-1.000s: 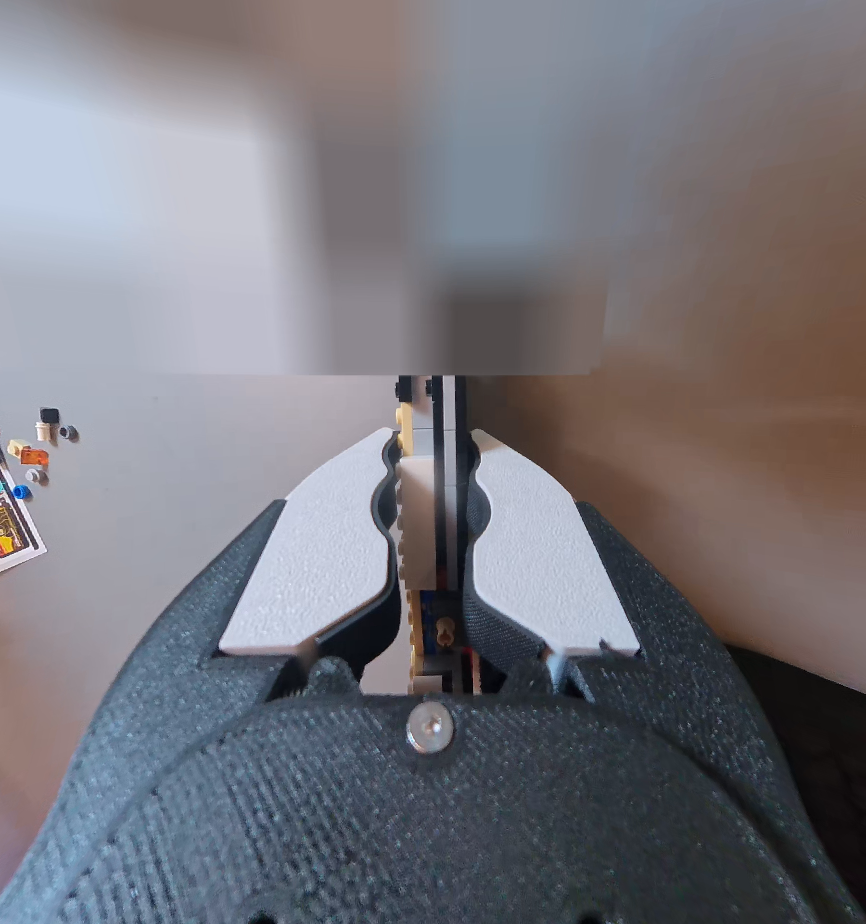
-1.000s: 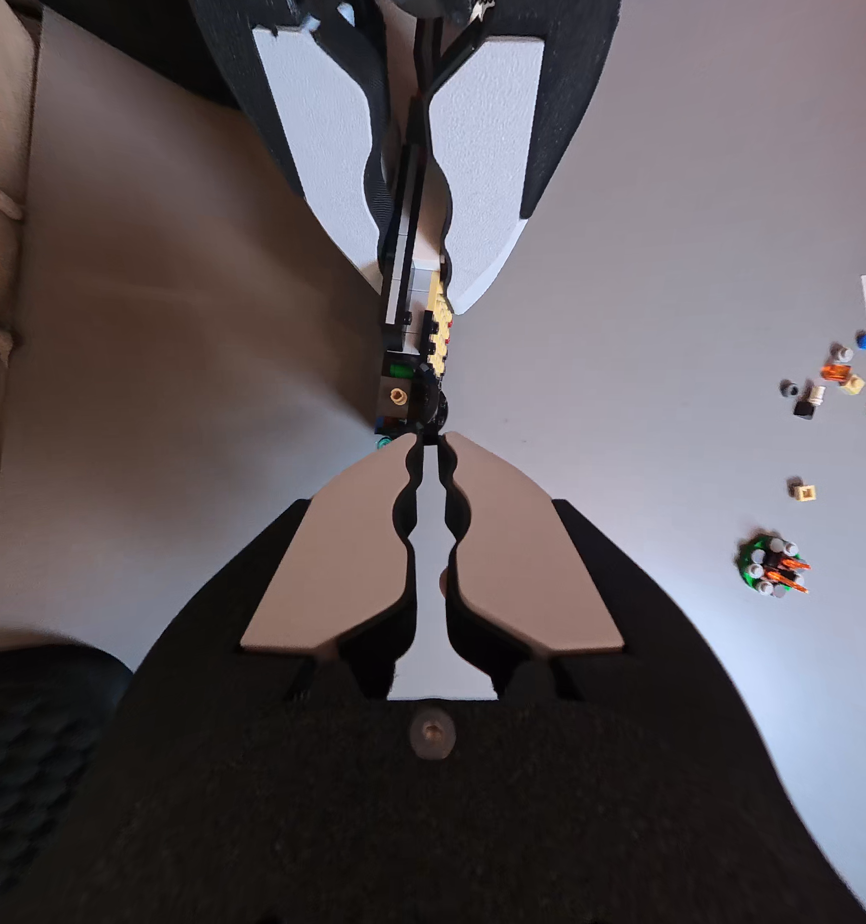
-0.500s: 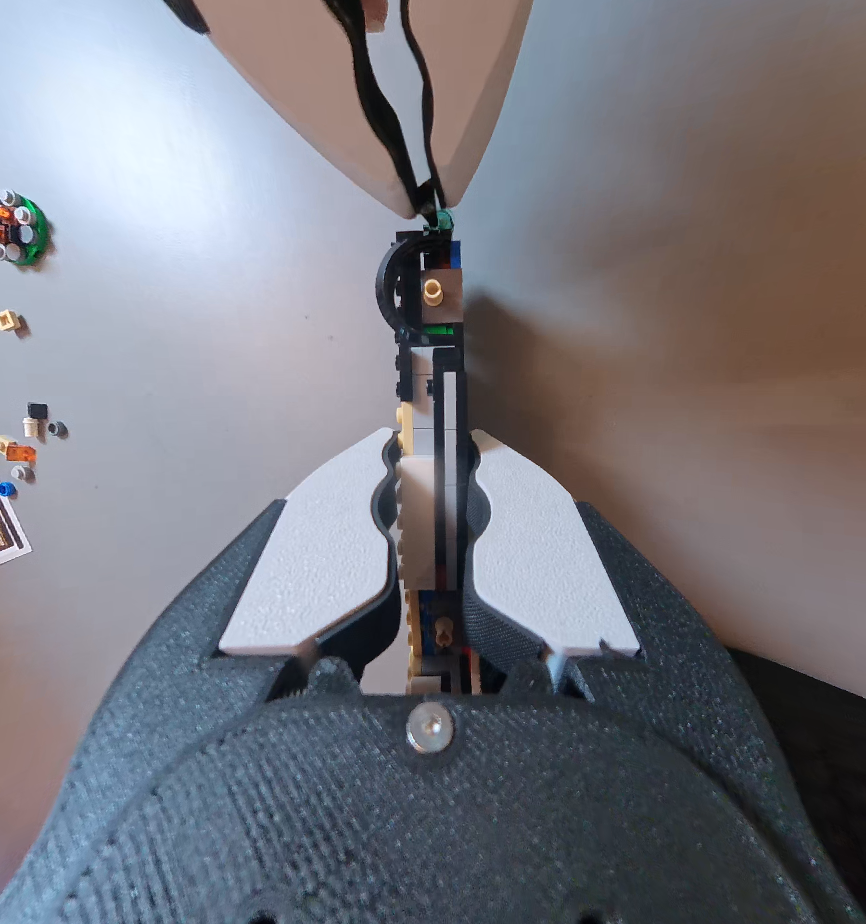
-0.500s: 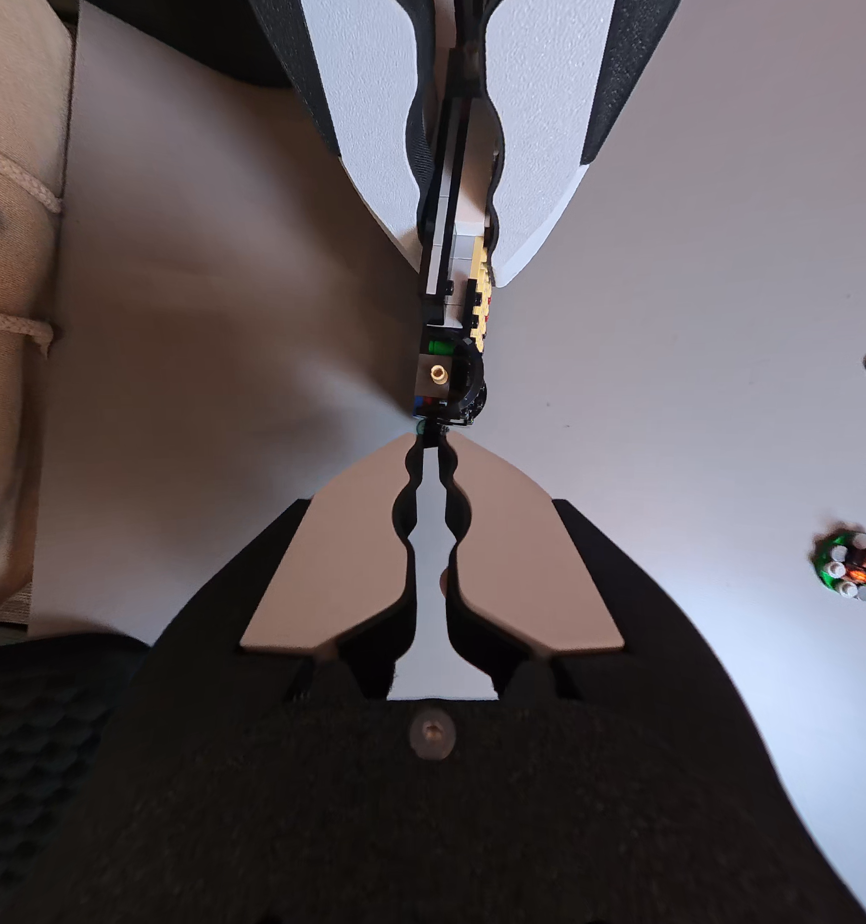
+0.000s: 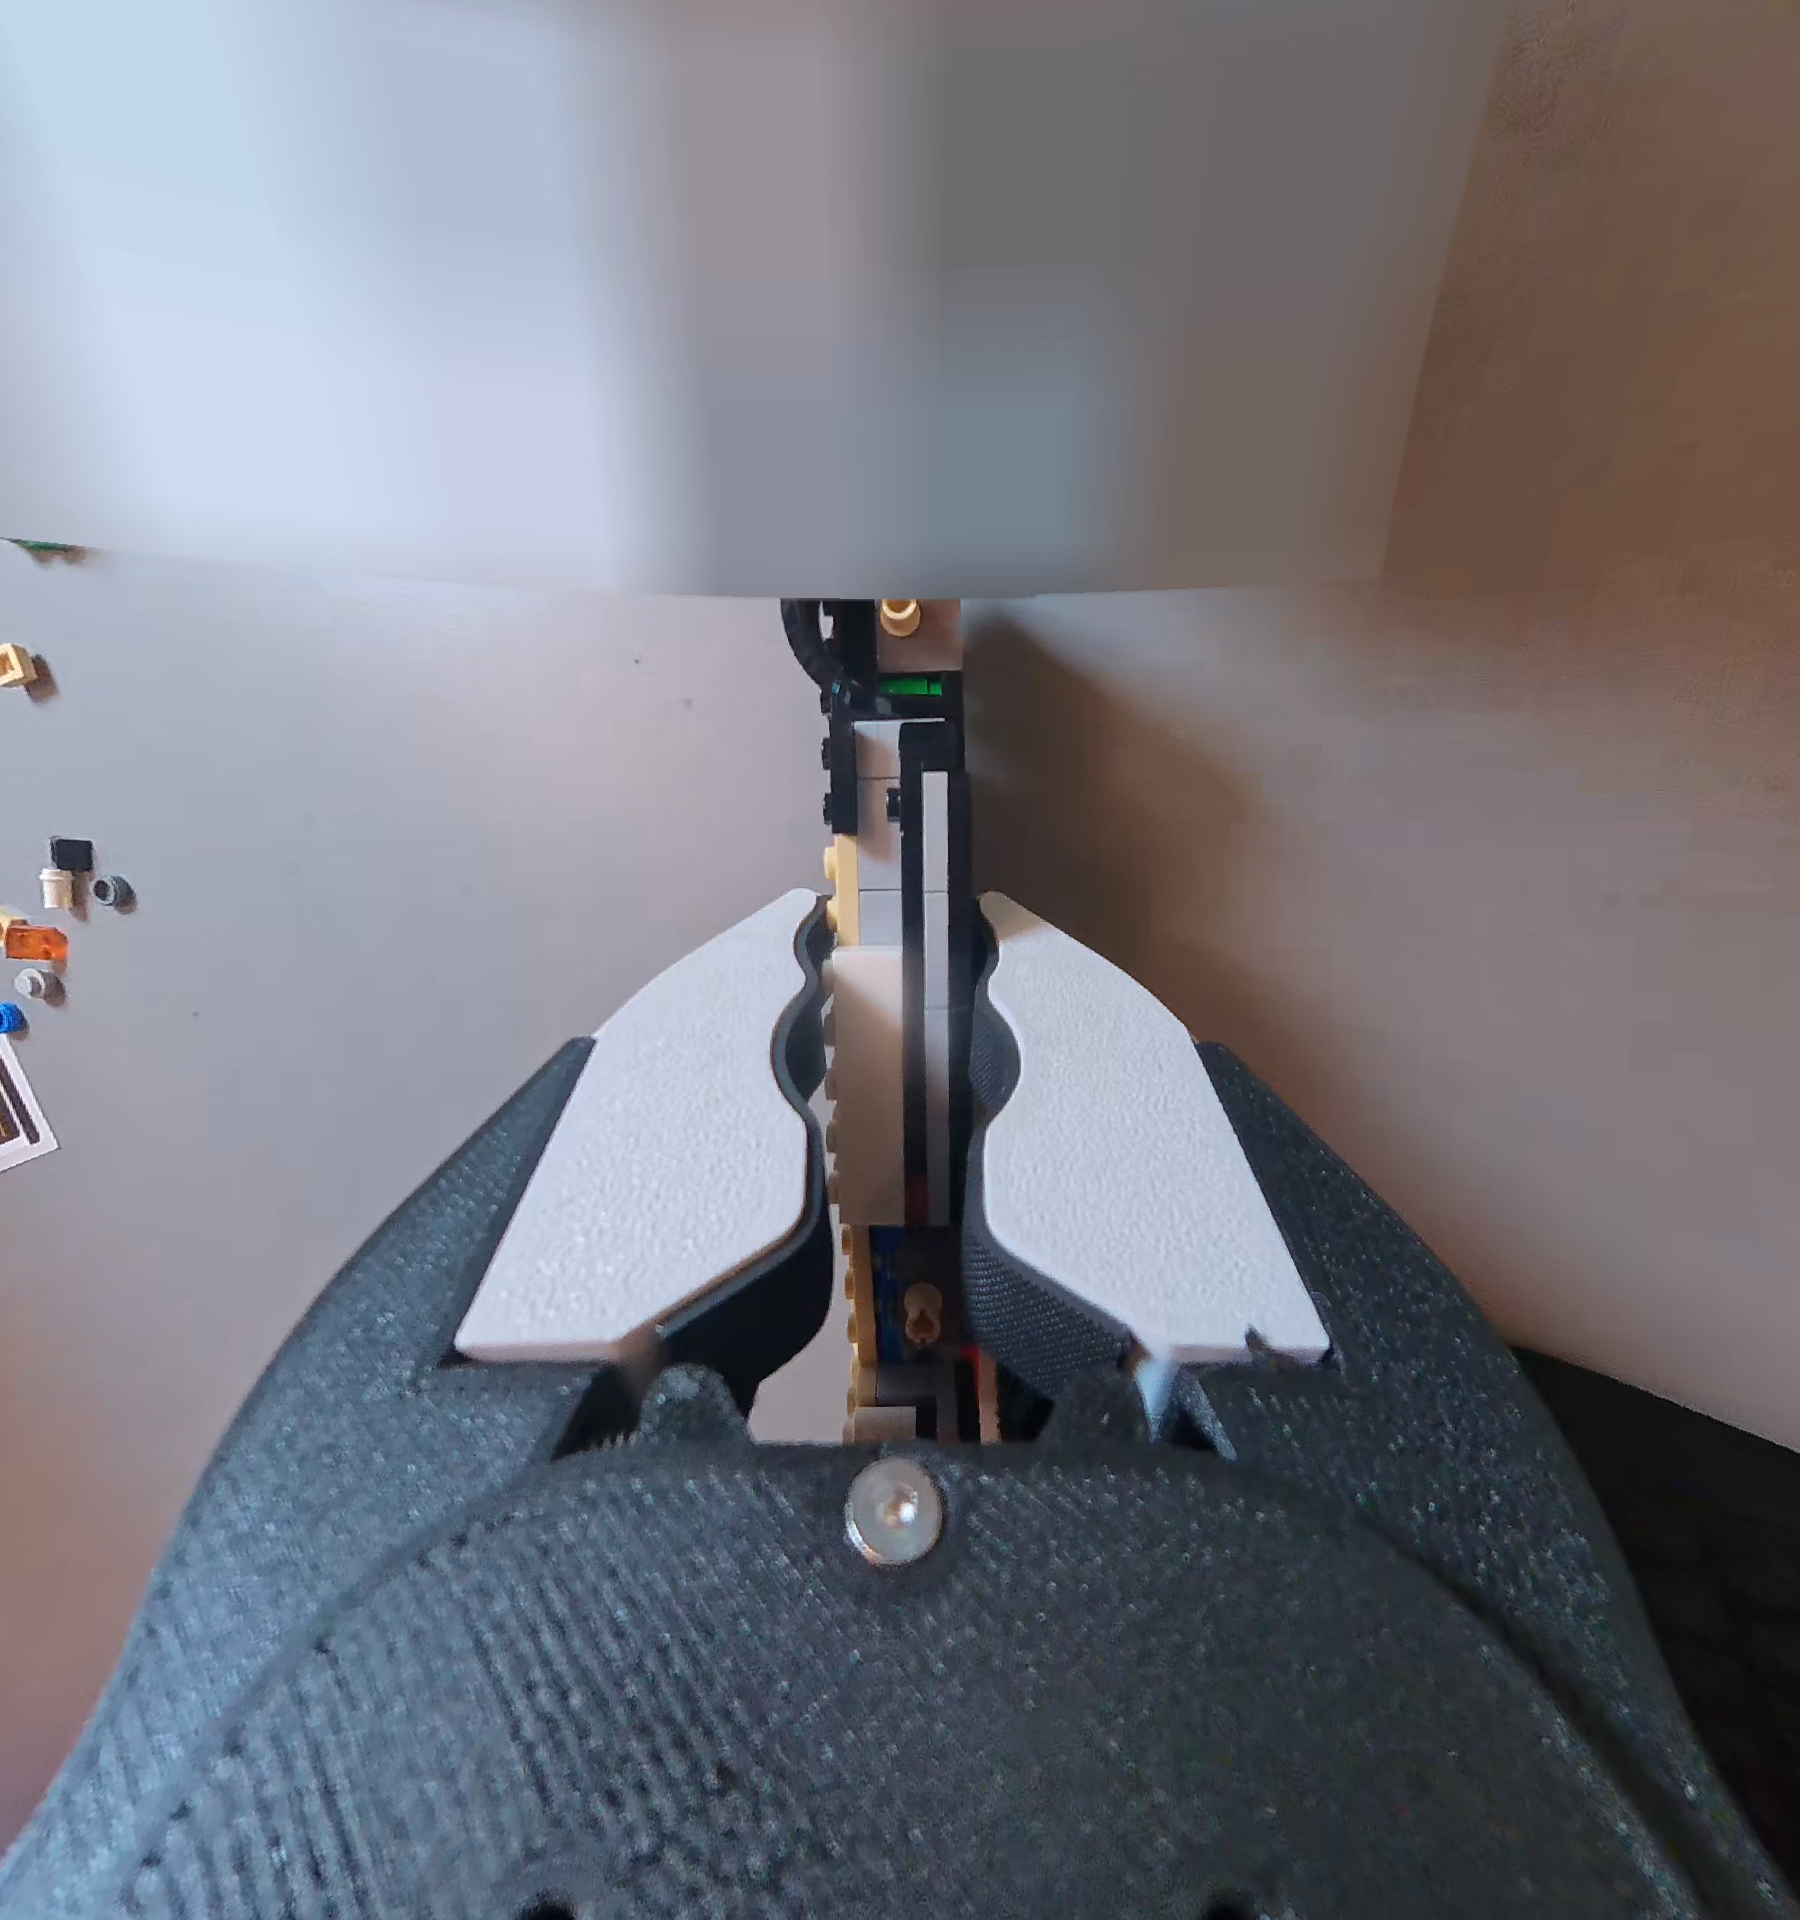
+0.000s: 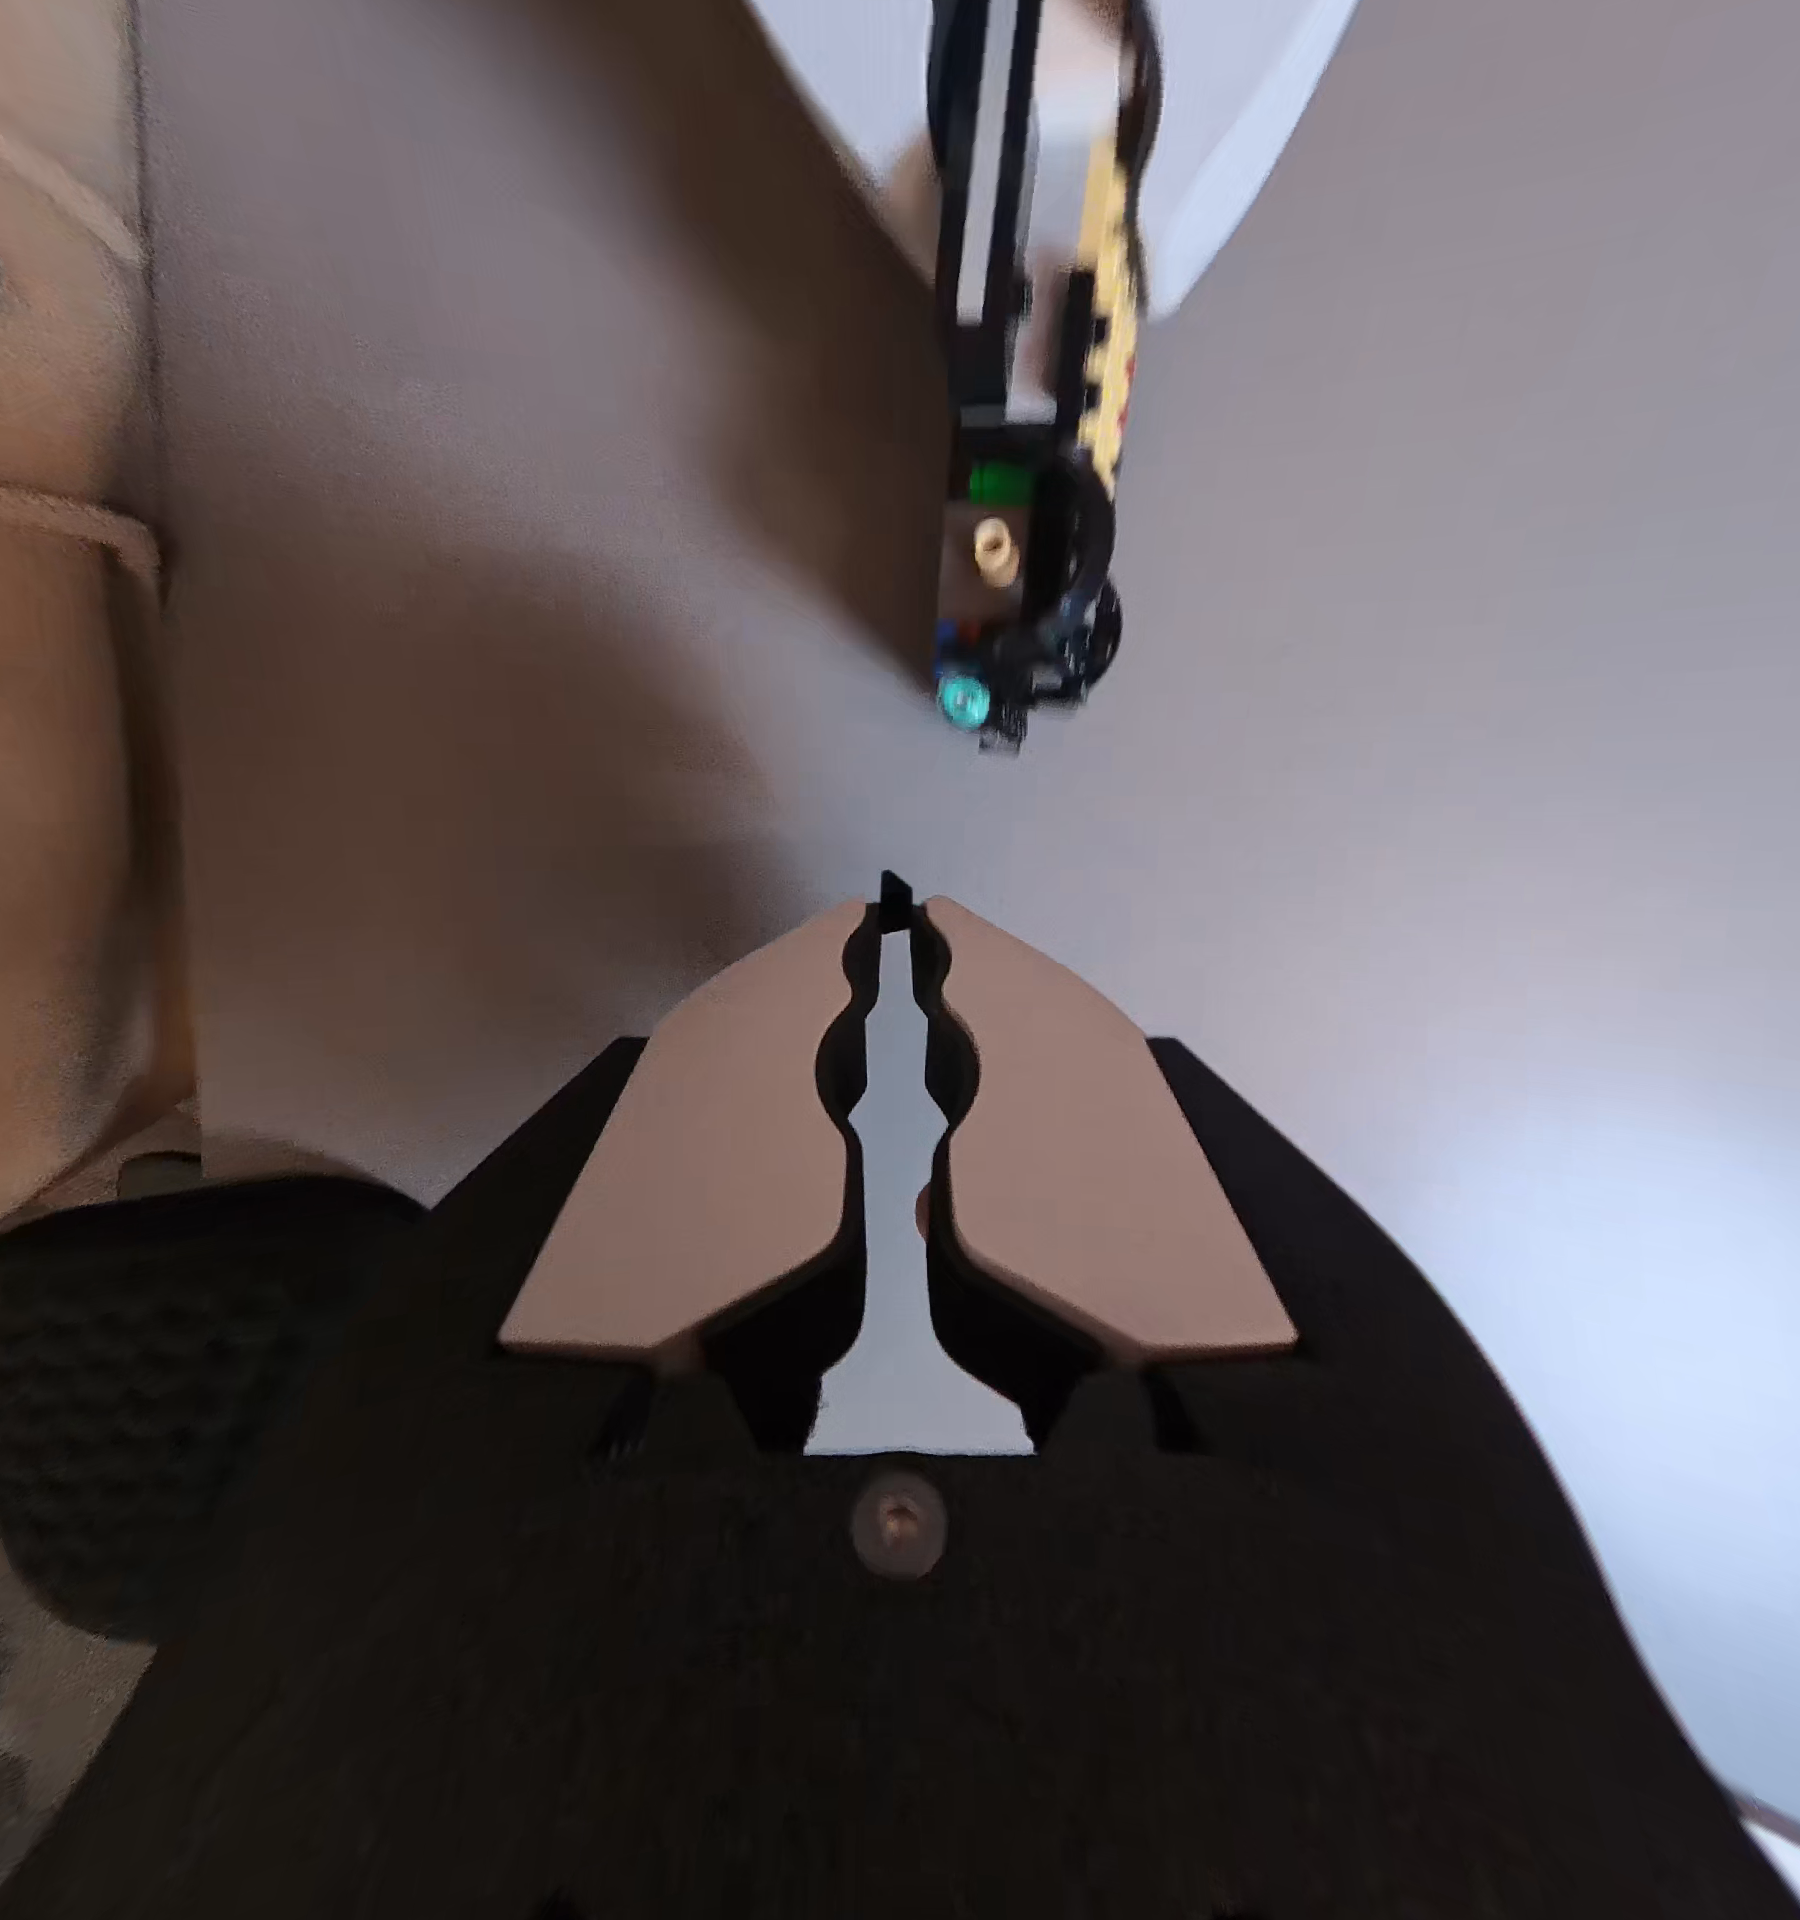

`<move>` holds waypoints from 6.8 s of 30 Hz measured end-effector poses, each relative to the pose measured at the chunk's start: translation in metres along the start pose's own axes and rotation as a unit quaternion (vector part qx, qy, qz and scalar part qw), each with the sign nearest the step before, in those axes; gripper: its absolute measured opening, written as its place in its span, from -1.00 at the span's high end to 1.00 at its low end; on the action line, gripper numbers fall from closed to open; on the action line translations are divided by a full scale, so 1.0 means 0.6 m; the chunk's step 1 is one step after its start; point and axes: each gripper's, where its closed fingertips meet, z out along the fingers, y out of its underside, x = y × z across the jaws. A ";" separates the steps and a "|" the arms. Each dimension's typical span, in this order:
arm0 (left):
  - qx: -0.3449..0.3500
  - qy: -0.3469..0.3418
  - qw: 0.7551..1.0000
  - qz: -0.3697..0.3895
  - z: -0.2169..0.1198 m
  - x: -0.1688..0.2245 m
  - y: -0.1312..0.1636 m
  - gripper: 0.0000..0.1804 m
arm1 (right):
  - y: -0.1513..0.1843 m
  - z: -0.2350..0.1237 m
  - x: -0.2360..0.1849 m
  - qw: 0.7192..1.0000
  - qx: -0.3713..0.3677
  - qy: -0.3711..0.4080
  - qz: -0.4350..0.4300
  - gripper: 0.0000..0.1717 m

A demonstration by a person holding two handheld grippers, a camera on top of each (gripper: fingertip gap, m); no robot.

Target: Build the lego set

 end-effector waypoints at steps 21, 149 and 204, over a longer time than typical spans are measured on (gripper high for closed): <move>0.001 -0.001 1.000 0.001 0.000 0.000 0.000 0.74 | 0.017 0.006 0.020 0.997 0.019 0.069 0.003 0.71; -0.004 -0.004 1.000 0.001 -0.001 0.001 0.000 0.74 | 0.022 0.038 0.007 0.998 0.039 0.050 -0.008 0.92; 0.010 -0.004 1.000 -0.017 0.005 0.000 -0.011 0.73 | -0.101 -0.028 0.029 0.993 0.085 0.057 -0.056 0.96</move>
